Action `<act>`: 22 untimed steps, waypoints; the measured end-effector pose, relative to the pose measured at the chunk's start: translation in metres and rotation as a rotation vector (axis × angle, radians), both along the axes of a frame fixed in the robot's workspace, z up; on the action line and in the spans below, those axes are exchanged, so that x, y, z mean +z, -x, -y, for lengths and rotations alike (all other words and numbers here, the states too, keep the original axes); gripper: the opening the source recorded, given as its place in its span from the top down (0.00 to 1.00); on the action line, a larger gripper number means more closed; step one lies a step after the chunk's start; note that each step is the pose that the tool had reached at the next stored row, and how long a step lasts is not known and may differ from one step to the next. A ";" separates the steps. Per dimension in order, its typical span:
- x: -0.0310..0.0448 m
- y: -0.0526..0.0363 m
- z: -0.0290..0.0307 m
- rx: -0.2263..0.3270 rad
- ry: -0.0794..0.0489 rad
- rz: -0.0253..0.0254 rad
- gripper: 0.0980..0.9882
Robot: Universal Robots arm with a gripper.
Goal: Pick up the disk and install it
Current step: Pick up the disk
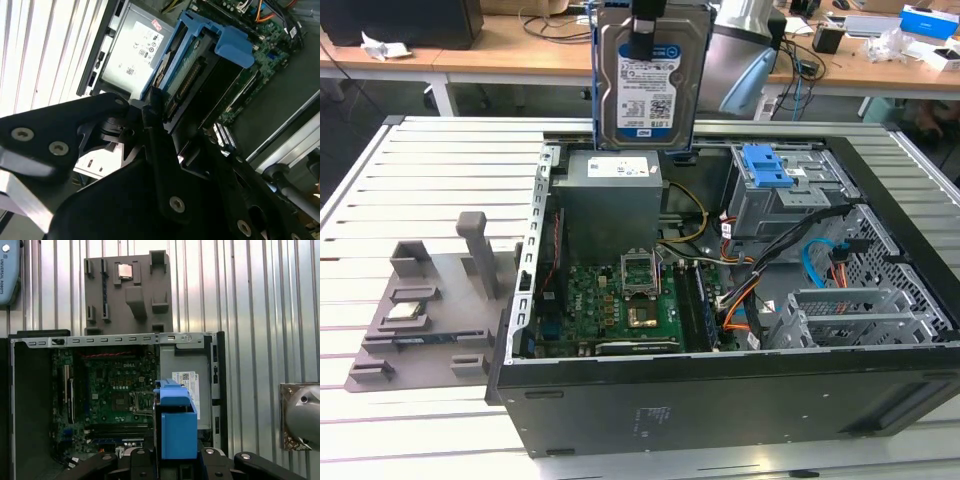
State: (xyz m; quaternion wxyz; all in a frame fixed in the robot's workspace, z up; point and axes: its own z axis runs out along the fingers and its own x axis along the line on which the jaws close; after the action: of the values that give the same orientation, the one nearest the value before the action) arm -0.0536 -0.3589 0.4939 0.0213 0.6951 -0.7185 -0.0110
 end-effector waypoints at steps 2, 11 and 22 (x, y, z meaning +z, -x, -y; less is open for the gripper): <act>0.0000 -0.0070 0.0000 0.000 0.000 0.0000 0.70; 0.0000 -0.0422 0.0000 0.000 0.000 0.0000 0.70; 0.0000 -0.0755 0.0000 0.000 0.000 -0.0002 0.70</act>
State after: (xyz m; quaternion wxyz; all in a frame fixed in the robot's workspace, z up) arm 0.0219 -0.3590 0.4939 0.0213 0.6950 -0.7186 -0.0111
